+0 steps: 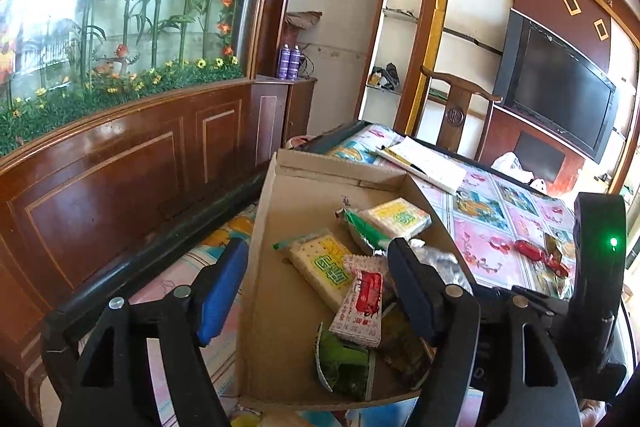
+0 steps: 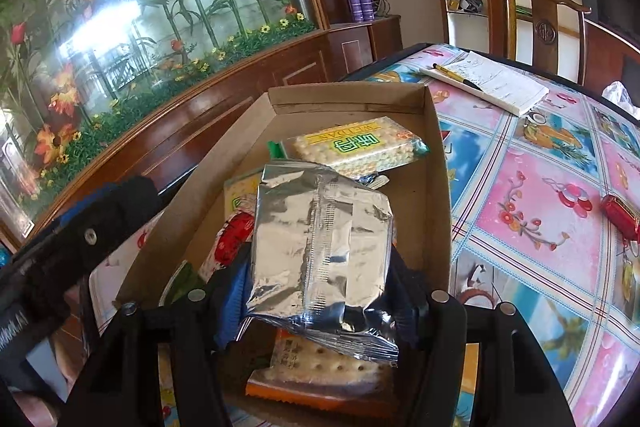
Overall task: Organize snacks
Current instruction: 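Lower both packs into the box and open both grippers, then move both grippers back over the snacks on the table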
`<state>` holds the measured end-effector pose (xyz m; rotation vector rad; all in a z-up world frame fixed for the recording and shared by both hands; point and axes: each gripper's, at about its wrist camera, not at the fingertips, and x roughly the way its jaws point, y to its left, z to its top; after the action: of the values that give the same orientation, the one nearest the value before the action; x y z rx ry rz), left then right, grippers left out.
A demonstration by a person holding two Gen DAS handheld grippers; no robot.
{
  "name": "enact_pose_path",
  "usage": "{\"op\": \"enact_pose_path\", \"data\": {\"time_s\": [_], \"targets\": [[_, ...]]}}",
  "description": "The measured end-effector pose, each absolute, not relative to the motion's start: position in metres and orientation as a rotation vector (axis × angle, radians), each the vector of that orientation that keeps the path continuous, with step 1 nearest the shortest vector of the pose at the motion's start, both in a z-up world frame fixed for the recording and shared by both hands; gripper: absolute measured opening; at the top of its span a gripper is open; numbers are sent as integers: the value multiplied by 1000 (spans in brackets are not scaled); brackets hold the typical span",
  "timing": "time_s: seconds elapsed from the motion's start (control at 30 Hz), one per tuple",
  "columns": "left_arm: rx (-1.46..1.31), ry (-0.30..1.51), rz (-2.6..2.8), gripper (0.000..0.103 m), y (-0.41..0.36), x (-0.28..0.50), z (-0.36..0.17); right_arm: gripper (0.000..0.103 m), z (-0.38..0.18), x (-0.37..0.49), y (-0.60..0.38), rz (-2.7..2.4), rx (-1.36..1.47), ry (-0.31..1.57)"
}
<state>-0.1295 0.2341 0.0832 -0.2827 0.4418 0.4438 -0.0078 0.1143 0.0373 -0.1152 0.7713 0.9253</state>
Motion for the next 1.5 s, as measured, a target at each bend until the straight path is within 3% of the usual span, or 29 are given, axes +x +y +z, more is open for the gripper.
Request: {"op": "enact_pose_path", "data": {"time_s": [0.23,1.5], "targets": [[-262,409,466,79,231,-137,92,69,45,-18,109,940,-127,742],[-152,391,468,86,194,-139,106,77,66,-35,36,935,-10,680]]}}
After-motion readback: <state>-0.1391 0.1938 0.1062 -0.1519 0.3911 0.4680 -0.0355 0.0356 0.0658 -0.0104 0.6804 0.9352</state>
